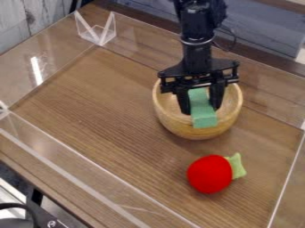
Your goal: Put the green block in the brown bowl
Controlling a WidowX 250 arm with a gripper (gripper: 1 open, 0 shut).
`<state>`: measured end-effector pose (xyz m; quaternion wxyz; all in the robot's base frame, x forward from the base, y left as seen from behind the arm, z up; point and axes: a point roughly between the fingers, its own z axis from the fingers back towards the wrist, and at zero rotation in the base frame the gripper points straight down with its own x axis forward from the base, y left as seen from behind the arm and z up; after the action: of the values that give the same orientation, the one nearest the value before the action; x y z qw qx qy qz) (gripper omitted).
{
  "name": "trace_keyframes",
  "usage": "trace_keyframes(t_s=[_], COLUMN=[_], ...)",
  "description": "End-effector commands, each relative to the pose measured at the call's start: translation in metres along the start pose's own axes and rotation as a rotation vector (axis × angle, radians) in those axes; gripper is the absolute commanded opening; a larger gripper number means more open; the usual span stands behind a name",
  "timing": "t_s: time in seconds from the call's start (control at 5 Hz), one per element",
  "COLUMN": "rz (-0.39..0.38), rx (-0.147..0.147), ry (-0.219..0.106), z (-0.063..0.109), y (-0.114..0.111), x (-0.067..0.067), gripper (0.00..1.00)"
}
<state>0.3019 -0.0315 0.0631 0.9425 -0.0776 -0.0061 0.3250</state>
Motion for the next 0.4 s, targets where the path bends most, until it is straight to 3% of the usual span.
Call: trace_keyframes(t_s=[0.0, 0.2], rz=[0.019, 0.053], rx=[-0.035, -0.031], ry=[-0.054, -0.059], z=[0.0185, 0.0196], y=[-0.0113, -0.0160], x=[0.0009, -0.0007], gripper=[0.00, 0.00])
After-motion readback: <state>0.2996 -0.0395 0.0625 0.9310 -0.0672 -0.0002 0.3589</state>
